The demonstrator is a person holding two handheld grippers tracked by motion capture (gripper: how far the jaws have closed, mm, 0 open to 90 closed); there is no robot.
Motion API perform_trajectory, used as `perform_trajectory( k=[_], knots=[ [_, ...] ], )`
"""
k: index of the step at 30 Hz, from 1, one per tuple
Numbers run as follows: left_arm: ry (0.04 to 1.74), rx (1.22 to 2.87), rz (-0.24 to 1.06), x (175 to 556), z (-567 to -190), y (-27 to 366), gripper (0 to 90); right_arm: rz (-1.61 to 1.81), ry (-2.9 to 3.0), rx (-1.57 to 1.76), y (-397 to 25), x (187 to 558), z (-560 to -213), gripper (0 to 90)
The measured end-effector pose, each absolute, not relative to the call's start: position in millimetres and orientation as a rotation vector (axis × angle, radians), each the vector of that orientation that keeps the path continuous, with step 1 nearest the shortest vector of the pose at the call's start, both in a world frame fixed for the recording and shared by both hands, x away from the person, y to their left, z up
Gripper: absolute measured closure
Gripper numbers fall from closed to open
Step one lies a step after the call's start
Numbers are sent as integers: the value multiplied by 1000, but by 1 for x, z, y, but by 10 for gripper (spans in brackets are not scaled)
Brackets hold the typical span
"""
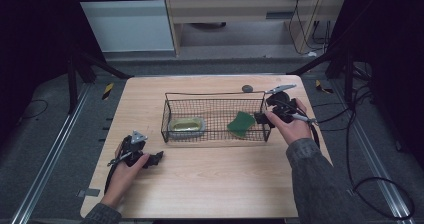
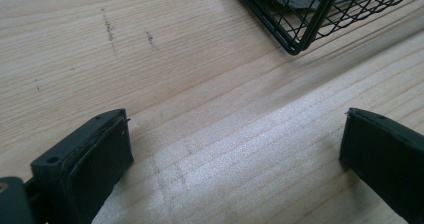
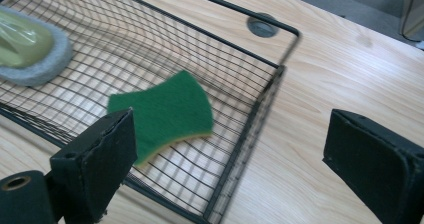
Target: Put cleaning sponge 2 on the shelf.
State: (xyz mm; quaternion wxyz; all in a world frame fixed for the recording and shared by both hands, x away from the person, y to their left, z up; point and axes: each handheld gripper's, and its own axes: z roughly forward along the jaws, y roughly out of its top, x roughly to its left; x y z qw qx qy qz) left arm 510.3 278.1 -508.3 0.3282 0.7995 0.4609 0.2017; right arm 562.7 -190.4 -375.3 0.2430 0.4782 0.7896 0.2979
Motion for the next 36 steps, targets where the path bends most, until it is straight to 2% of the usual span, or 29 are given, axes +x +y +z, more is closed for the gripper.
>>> perform_trajectory(
  k=[5, 14, 17, 27, 36],
  knots=[
    [1206, 2093, 528, 510, -508, 278, 0, 829, 2095, 1365, -217, 550, -380, 114],
    [1207, 2093, 528, 510, -508, 278, 0, 877, 2038, 1437, -253, 518, -402, 108],
    [1207, 2093, 528, 510, -508, 278, 0, 924, 2041, 1451, -261, 506, -412, 77],
    [1207, 2093, 528, 510, -508, 278, 0, 937, 2045, 1417, -265, 482, -459, 67],
    [1207, 2092, 528, 510, -508, 278, 0, 874, 2004, 1415, -272, 490, -494, 78]
  ],
)
